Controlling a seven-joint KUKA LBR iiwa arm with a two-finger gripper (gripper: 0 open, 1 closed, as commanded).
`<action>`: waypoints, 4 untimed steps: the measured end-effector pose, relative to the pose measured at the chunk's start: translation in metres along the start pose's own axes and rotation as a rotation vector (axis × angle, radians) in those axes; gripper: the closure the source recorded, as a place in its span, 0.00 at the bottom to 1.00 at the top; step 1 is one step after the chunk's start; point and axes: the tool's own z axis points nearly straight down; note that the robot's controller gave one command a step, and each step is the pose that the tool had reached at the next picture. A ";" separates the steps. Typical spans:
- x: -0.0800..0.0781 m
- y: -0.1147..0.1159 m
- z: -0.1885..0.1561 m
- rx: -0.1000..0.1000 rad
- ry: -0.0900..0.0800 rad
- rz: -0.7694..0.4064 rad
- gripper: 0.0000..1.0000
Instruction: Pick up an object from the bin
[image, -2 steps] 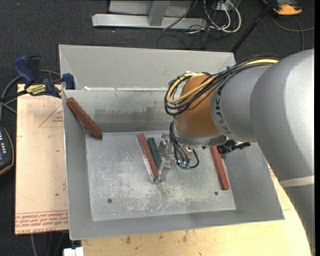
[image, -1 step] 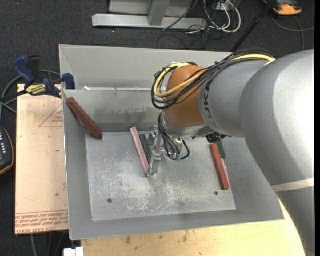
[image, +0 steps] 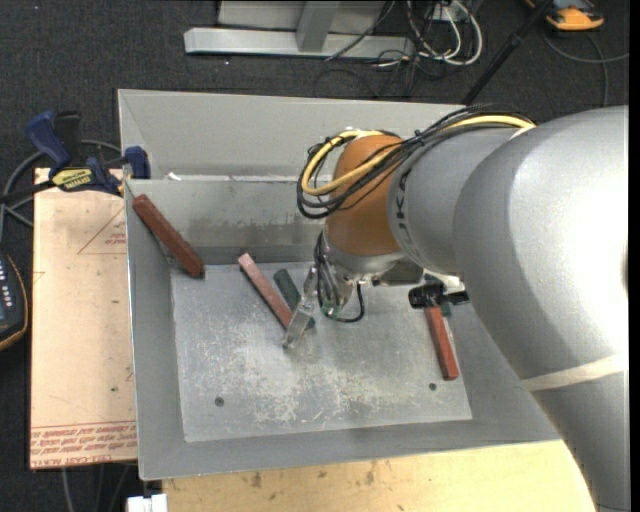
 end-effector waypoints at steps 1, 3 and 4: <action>-0.001 0.000 -0.001 0.000 -0.002 -0.001 1.00; -0.015 -0.076 -0.080 0.002 0.006 -0.406 1.00; -0.017 -0.075 -0.084 0.000 -0.002 -0.408 0.00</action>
Offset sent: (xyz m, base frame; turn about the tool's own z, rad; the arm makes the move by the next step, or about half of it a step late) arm 0.0000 0.0000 0.0000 0.0000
